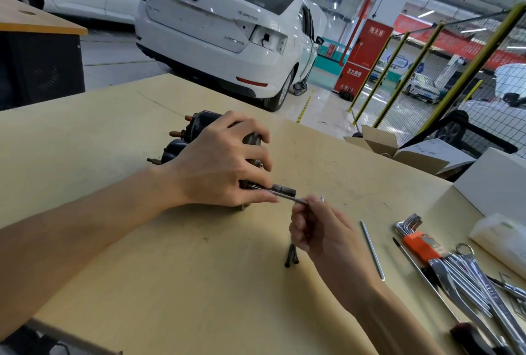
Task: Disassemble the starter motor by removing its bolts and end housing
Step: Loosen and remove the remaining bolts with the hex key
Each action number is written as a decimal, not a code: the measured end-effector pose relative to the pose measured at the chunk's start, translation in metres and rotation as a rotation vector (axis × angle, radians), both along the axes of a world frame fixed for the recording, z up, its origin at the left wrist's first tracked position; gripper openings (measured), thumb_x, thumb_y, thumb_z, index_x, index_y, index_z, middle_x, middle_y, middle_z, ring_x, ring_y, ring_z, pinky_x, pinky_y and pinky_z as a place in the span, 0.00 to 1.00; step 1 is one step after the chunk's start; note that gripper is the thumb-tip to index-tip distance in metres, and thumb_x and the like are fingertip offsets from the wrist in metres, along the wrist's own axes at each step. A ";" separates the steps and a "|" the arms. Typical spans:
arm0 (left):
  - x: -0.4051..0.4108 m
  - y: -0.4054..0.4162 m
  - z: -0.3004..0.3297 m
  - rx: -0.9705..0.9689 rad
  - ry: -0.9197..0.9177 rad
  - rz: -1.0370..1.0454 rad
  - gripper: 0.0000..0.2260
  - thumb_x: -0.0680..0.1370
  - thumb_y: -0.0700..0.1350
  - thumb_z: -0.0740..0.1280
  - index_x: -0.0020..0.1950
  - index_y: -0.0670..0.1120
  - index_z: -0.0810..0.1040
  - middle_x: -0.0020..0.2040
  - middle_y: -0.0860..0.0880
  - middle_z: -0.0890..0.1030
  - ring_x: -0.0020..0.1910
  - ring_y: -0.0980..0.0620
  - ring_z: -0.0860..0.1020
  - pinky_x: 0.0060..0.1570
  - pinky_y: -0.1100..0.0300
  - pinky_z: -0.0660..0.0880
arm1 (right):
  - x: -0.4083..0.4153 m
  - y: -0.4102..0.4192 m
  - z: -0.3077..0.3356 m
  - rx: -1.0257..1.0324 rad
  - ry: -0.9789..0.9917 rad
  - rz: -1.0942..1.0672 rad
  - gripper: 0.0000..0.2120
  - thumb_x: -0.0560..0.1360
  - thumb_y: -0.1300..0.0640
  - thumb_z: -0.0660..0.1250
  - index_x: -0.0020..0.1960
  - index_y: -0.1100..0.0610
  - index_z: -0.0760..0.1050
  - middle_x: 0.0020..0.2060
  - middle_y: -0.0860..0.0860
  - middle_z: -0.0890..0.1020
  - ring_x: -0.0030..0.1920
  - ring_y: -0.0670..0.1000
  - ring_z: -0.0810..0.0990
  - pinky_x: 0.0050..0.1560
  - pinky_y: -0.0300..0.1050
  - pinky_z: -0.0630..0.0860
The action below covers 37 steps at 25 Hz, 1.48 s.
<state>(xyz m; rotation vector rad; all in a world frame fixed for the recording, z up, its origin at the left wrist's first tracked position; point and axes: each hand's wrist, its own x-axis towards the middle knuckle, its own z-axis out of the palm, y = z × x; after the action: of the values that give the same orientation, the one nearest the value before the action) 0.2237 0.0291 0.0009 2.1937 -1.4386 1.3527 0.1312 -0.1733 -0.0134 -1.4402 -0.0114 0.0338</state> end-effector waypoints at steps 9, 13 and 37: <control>0.005 0.002 0.004 0.047 0.065 -0.012 0.11 0.73 0.63 0.73 0.42 0.56 0.87 0.43 0.58 0.84 0.56 0.47 0.79 0.58 0.49 0.69 | -0.004 -0.002 -0.008 -0.404 -0.210 -0.093 0.17 0.83 0.50 0.55 0.44 0.60 0.74 0.26 0.49 0.67 0.28 0.50 0.68 0.28 0.39 0.67; 0.006 0.002 0.002 0.036 0.090 -0.017 0.12 0.75 0.63 0.71 0.42 0.57 0.87 0.44 0.59 0.84 0.57 0.48 0.79 0.59 0.49 0.67 | -0.001 -0.005 -0.010 -0.746 -0.472 -0.162 0.17 0.78 0.44 0.52 0.45 0.55 0.73 0.27 0.49 0.75 0.27 0.52 0.74 0.32 0.46 0.73; 0.000 -0.005 -0.018 -0.127 0.094 -0.034 0.12 0.79 0.56 0.69 0.41 0.51 0.86 0.49 0.55 0.84 0.65 0.48 0.75 0.71 0.44 0.60 | 0.000 -0.005 -0.011 -0.380 -0.288 -0.112 0.18 0.81 0.67 0.54 0.46 0.52 0.79 0.34 0.50 0.79 0.25 0.52 0.74 0.24 0.44 0.70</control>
<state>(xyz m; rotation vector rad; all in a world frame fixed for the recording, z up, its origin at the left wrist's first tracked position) 0.2241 0.0240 -0.0175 2.1130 -1.3140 1.2748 0.1310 -0.1786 -0.0241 -1.8126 -0.1677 -0.2767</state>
